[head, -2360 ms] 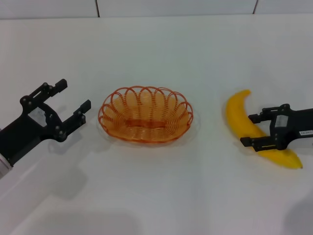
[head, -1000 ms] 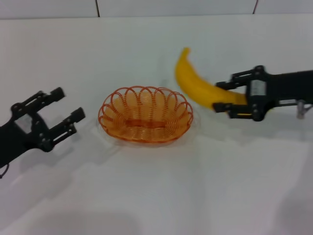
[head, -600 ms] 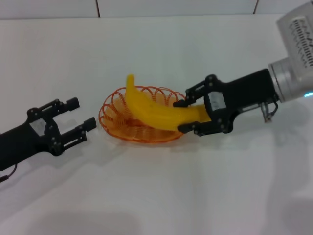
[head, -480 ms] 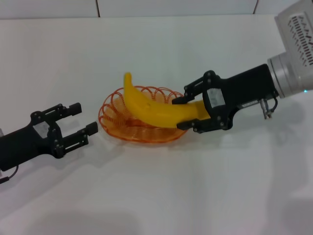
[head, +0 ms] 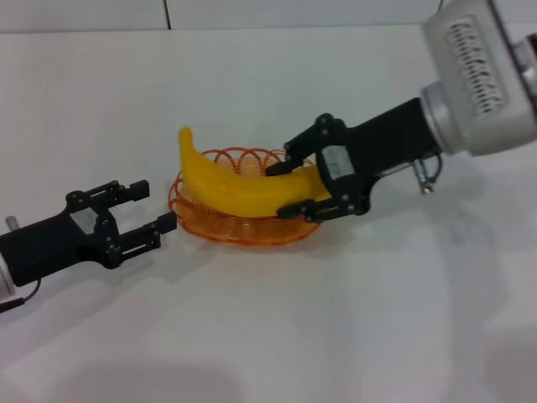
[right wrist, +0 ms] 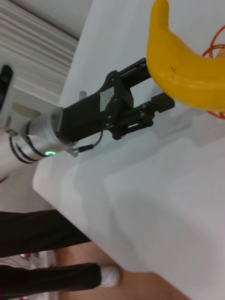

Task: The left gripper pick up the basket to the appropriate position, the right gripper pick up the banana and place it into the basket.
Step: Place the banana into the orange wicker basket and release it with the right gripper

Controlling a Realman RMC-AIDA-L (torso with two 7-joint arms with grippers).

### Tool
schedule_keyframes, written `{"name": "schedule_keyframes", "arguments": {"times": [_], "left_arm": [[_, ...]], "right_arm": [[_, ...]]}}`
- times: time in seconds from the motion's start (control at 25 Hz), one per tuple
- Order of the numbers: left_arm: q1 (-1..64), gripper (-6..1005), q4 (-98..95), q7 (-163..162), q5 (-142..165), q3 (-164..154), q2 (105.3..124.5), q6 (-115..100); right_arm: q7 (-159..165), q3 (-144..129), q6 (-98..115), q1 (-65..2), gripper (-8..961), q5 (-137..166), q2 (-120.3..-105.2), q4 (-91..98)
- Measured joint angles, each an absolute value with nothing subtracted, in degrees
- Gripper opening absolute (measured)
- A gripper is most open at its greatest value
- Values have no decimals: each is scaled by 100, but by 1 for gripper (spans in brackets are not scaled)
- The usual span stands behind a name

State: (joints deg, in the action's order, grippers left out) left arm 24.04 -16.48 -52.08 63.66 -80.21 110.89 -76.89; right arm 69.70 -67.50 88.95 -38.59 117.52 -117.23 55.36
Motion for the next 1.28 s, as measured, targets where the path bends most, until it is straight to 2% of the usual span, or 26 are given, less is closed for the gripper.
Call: {"name": "schedule_keyframes", "arguments": {"times": [0.24,0.68,1.28], "left_arm": [[2485,700,-1649,-5237,6471,-8042,11128,-7611],[2531,700,-1657,-5238,6487,-8048,11165,-7611],[2494,700,-1661,-5206,6487,-8011,11171,-7611]], "right_arm": [[7265,-7505,8107,-4089,475,11575,-11725,5497],[7665,-8669,6643,-4063,494,11498,-11725,5450],[7675,-8692,6557,-3864,546,11407,-11723,5651]]}}
